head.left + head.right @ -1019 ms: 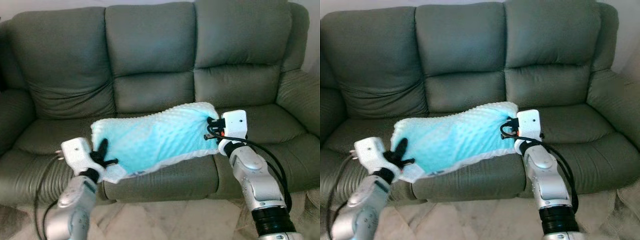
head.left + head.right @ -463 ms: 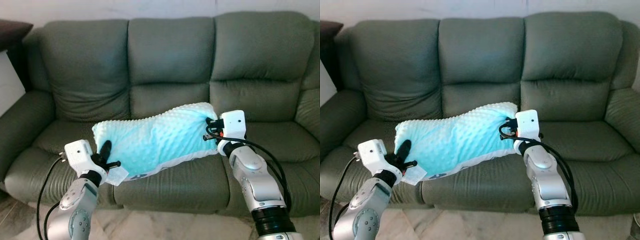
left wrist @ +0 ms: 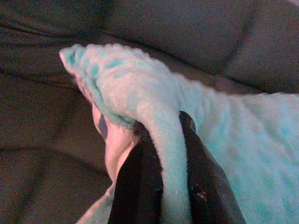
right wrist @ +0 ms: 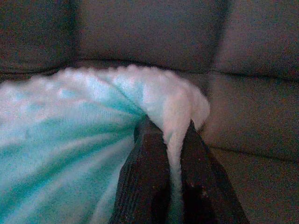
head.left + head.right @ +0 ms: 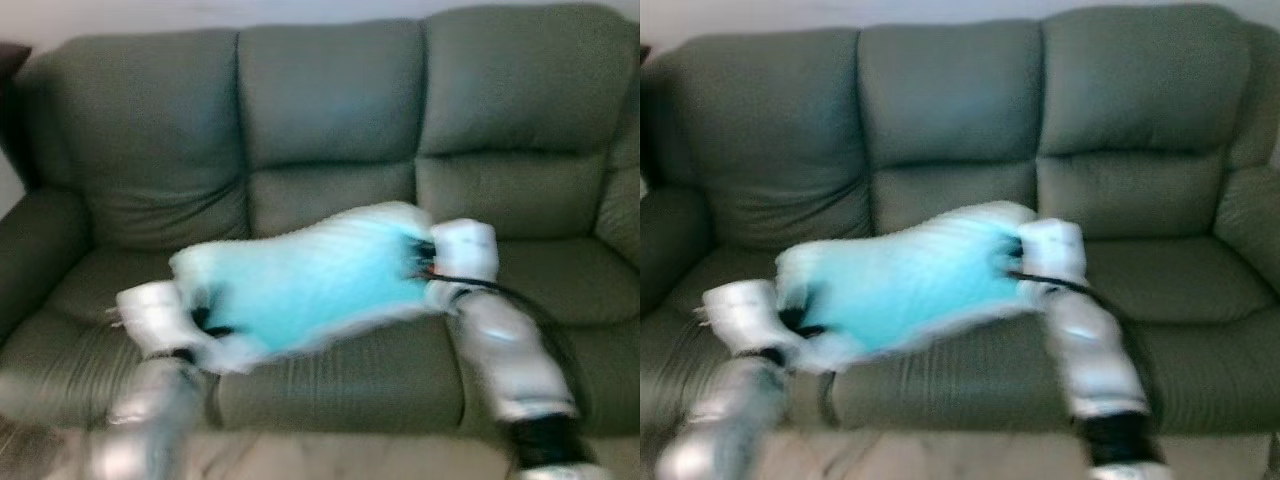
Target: Move the pillow to the sofa
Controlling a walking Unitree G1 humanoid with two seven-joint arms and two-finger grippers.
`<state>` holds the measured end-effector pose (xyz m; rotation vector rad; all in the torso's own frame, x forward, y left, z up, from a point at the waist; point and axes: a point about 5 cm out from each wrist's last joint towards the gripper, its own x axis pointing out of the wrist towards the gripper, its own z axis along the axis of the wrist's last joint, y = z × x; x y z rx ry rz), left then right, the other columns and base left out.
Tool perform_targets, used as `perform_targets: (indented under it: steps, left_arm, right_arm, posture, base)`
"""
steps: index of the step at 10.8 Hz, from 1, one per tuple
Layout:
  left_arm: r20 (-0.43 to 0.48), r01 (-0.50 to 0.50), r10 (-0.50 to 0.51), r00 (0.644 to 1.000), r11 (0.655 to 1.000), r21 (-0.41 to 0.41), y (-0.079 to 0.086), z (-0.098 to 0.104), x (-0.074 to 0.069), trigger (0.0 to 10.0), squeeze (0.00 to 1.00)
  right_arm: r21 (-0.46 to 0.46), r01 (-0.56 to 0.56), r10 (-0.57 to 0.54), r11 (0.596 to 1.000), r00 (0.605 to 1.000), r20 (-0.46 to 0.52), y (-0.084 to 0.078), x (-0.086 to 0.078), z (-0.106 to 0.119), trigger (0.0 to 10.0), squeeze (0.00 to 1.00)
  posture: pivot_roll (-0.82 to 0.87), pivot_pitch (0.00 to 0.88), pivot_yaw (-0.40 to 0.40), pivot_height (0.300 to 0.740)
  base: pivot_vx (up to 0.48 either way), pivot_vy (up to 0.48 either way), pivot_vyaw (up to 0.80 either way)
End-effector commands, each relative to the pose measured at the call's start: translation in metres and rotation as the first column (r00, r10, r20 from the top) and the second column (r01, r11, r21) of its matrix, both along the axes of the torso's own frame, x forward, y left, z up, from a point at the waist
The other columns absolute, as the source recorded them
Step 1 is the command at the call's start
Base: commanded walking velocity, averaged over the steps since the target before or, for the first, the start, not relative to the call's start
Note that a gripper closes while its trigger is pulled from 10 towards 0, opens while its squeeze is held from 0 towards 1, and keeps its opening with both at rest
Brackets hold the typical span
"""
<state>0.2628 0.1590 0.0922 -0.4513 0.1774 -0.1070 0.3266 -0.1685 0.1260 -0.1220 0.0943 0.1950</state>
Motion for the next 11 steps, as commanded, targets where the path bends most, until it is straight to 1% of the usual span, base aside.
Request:
perform_targets:
  steps: [1, 3, 4, 6, 7, 8, 9, 11]
  left_arm:
    - [0.023, -0.026, 0.026, 0.999, 0.999, 0.021, 0.011, 0.006, 0.000, 10.0, 0.00]
    - [0.019, -0.024, 0.023, 1.000, 1.000, 0.021, 0.011, 0.006, 0.000, 10.0, 0.00]
    - [0.019, -0.032, 0.032, 0.999, 0.999, 0.018, 0.011, 0.006, 0.000, 10.0, 0.00]
    - [-0.010, -0.064, 0.064, 0.998, 0.998, 0.020, 0.012, 0.003, 0.001, 10.0, 0.00]
    - [-0.012, -0.112, 0.112, 0.994, 0.993, 0.046, 0.018, 0.003, 0.002, 10.0, 0.00]
    - [-0.007, -0.158, 0.159, 0.987, 0.985, 0.069, 0.024, 0.003, 0.003, 10.0, 0.00]
    - [-0.005, -0.181, 0.182, 0.983, 0.980, 0.083, 0.027, 0.004, 0.004, 10.0, 0.00]
    - [-0.009, -0.208, 0.210, 0.978, 0.973, 0.103, 0.030, 0.004, 0.004, 10.0, 0.00]
  right_arm:
    - [0.012, -0.034, 0.033, 0.999, 0.999, 0.038, 0.012, 0.003, 0.009, 10.0, 0.00]
    - [0.010, -0.035, 0.035, 0.999, 0.999, 0.039, 0.013, 0.003, 0.010, 10.0, 0.00]
    - [0.010, -0.036, 0.036, 0.999, 0.999, 0.038, 0.013, 0.003, 0.010, 10.0, 0.00]
    - [0.011, -0.043, 0.043, 0.999, 0.999, 0.026, 0.013, 0.002, 0.007, 10.0, 0.00]
    - [0.004, -0.049, 0.049, 0.999, 0.998, 0.026, 0.014, 0.001, 0.006, 10.0, 0.00]
    - [-0.019, -0.088, 0.088, 0.996, 0.995, 0.042, 0.018, 0.000, 0.008, 10.0, 0.00]
    - [-0.036, -0.101, 0.103, 0.994, 0.993, 0.048, 0.019, -0.001, 0.008, 10.0, 0.00]
    - [-0.028, -0.095, 0.096, 0.995, 0.994, 0.047, 0.019, -0.001, 0.008, 10.0, 0.00]
  posture:
    - [-0.25, 0.000, 0.067, 0.740]
    - [-0.25, 0.000, 0.067, 0.740]
    - [-0.25, 0.000, 0.067, 0.740]
    - [-0.25, 0.000, 0.068, 0.740]
    - [-0.25, 0.000, 0.068, 0.740]
    - [-0.25, 0.000, 0.068, 0.740]
    - [-0.25, 0.000, 0.067, 0.740]
    - [-0.25, 0.000, 0.069, 0.740]
  base:
    - [0.285, 0.000, -0.80]
    - [0.285, 0.000, -0.69]
    - [0.000, 0.000, 0.00]
    - [0.000, 0.000, 0.00]
    - [0.000, 0.000, 0.00]
    - [0.000, 0.000, 0.51]
    - [0.000, 0.000, 0.79]
    - [0.000, 0.000, 0.79]
